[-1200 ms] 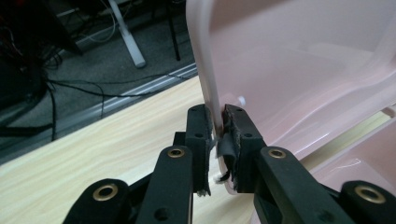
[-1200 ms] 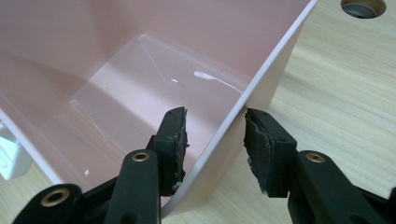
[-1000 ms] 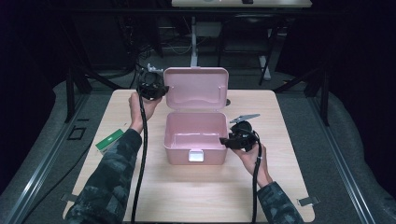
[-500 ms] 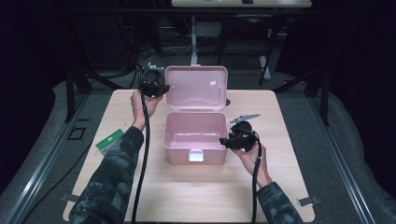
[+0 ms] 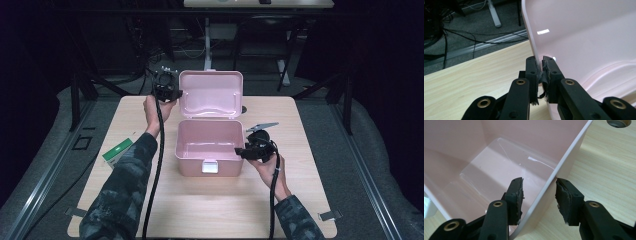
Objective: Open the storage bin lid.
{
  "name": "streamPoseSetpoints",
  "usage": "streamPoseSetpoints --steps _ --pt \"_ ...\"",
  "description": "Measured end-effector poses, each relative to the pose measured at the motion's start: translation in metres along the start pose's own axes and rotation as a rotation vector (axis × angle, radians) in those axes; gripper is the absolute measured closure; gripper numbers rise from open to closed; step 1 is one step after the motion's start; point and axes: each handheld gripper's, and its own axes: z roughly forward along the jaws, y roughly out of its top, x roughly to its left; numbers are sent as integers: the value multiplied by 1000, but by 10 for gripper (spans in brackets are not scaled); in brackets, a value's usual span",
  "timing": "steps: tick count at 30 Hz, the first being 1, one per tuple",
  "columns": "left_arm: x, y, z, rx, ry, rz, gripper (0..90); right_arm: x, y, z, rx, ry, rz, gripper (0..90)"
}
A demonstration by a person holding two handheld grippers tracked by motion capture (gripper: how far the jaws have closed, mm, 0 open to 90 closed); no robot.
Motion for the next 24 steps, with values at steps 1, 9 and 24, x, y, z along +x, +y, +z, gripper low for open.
streamPoseSetpoints --steps 1,9,24 --pt "0 0 1 3 -3 -6 838 0 0 0 0 0 -2 569" --pt "0 1 11 29 19 -17 832 1 2 0 11 -9 -18 568" --pt "2 -1 32 104 47 -57 817 0 1 0 6 0 -7 564"
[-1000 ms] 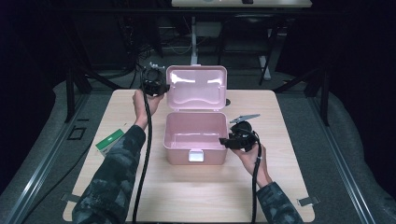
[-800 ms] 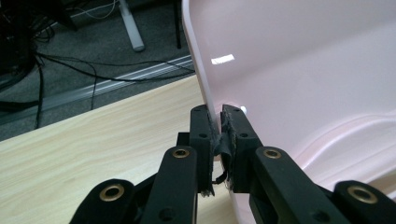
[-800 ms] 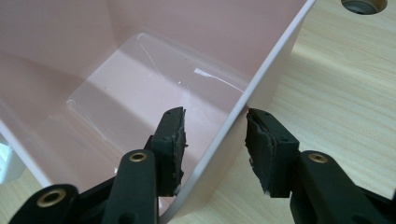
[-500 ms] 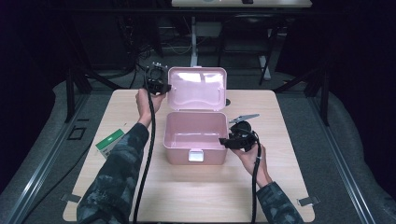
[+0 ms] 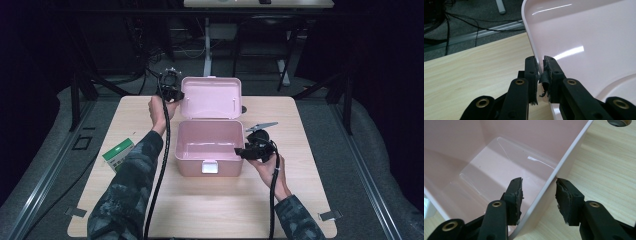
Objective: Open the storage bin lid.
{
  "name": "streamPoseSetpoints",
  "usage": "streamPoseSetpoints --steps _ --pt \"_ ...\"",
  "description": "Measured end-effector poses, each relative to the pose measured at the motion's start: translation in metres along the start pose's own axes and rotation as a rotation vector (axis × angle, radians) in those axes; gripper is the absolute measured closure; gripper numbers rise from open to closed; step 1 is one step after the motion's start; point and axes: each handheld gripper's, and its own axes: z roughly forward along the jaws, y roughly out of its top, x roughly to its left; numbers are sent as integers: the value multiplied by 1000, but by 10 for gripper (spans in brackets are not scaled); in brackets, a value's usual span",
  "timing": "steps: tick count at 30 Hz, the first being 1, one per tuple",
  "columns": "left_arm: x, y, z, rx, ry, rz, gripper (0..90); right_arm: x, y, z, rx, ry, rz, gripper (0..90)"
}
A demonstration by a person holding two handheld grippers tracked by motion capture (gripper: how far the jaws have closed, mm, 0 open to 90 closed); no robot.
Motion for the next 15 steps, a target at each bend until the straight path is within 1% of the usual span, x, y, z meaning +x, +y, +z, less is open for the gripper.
streamPoseSetpoints --steps 2,3,4,6,7,8,9,11,13,15 --pt "2 -2 5 18 -2 -5 816 0 0 0 1 2 1 568" --pt "2 -3 7 24 -6 8 828 0 0 0 -1 2 1 570" --pt "1 -4 10 33 -10 9 862 0 0 0 -3 0 1 572" --pt "0 -7 16 57 -8 15 874 0 0 0 -3 -1 4 579" --pt "0 -10 20 64 -24 3 872 0 0 0 -6 -2 15 578" --pt "1 -11 21 70 -30 -5 869 0 -1 0 -4 4 19 578" --pt "1 -12 23 76 -36 -5 868 0 -1 0 -2 -1 19 580" --pt "1 -12 22 66 -46 -13 860 1 -1 0 -5 -4 19 582" --pt "0 -12 21 71 -50 -5 851 0 -2 0 -13 1 29 583" --pt "0 -12 19 74 -56 -6 841 0 -2 0 -15 -4 26 585"
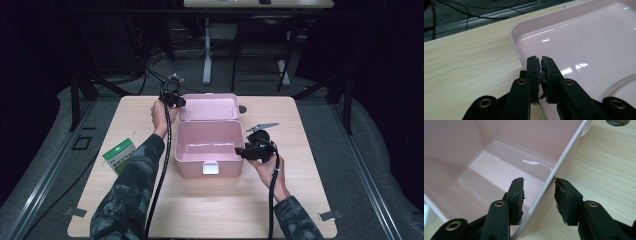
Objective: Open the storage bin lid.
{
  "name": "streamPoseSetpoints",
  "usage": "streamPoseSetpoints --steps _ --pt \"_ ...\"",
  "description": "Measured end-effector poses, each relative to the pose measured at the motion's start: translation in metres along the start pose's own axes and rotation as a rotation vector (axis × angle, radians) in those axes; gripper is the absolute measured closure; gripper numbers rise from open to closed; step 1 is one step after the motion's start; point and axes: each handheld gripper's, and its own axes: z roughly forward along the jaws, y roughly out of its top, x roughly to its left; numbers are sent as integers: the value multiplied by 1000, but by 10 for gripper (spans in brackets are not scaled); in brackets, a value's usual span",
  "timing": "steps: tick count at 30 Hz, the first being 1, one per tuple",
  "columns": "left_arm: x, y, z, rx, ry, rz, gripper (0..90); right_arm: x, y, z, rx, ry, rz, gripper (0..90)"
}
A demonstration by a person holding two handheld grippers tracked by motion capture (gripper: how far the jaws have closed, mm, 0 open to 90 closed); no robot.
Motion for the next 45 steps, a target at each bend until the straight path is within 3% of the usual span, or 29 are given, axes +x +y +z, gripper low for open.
streamPoseSetpoints --steps 3,6,12,21,27,33,36,39,41,45 --pt "0 -1 -3 2 -18 -1 809 0 0 0 -1 -4 2 585" --pt "-1 -2 -8 4 -23 23 751 1 0 0 -1 -8 3 586" --pt "-2 -3 -19 30 -55 45 584 1 0 0 3 -9 6 578" --pt "-1 -7 -47 30 -63 81 313 1 0 0 0 2 18 547" --pt "-1 -11 -70 6 -82 115 217 0 1 -7 -34 6 18 445" --pt "-1 -16 -91 -10 -134 142 143 -1 -2 -20 -65 3 5 327" --pt "-4 -20 -100 -16 -115 187 112 -3 -5 -27 -86 9 0 282" --pt "-5 -27 -106 -13 -112 207 92 -5 -9 -34 -96 13 -13 230" --pt "-6 -31 -111 -2 -85 224 81 -6 -12 -39 -108 22 -22 192" --pt "-5 -41 -122 -11 -86 242 53 -7 -19 -52 -130 12 -54 140"
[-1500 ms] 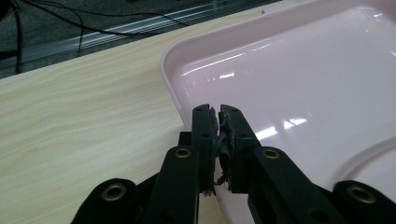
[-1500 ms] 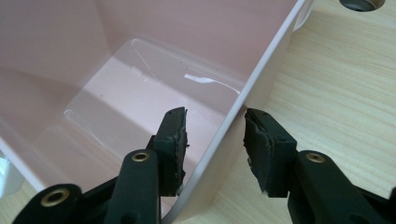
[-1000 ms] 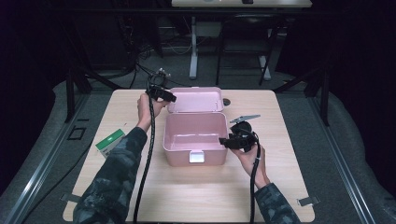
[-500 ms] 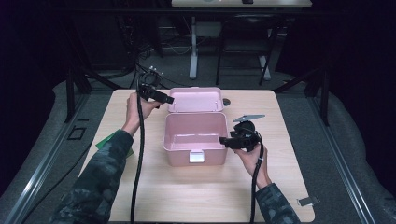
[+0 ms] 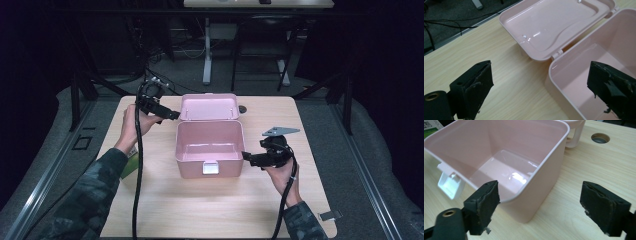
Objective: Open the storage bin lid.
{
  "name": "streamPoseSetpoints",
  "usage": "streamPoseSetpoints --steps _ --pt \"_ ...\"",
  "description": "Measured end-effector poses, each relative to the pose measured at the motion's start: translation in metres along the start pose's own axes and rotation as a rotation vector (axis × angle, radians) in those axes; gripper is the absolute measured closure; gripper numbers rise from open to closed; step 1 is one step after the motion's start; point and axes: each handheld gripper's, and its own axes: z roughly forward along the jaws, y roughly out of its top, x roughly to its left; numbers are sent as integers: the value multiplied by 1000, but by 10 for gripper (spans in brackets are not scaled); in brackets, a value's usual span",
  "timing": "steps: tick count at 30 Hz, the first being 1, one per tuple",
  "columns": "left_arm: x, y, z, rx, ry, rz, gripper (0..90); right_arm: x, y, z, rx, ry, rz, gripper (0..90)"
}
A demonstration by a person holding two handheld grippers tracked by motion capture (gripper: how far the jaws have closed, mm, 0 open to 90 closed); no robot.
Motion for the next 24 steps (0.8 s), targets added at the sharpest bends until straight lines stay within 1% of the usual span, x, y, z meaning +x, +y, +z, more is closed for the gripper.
streamPoseSetpoints --steps 4,6,8,11,13,15,16,18,20,22,24 --pt "0 -11 -10 16 -11 16 8 0 -10 -13 -22 -9 -9 101" --pt "1 -15 -15 16 -2 20 4 -1 -17 -19 -27 -17 -7 87" --pt "4 -21 -21 15 -6 18 4 -3 -24 -23 -32 -14 -7 75" --pt "7 -29 -28 14 -2 18 3 -7 -36 -25 -26 -16 2 45" --pt "10 -34 -33 15 -11 14 2 -10 -46 -24 -22 -18 6 27" --pt "12 -38 -36 16 -6 18 2 -13 -56 -23 -23 -25 12 11" --pt "14 -41 -38 20 -11 23 2 -14 -59 -22 -22 -28 17 1" --pt "16 -44 -41 31 -2 29 2 -17 -71 -18 -20 -27 26 0" --pt "19 -49 -43 35 -5 22 2 -19 -79 -14 -14 -33 32 0" --pt "21 -53 -46 37 -2 22 2 -23 -90 -9 -19 -37 43 0" --pt "23 -57 -48 48 -12 23 2 -27 -98 -5 -17 -32 54 0"
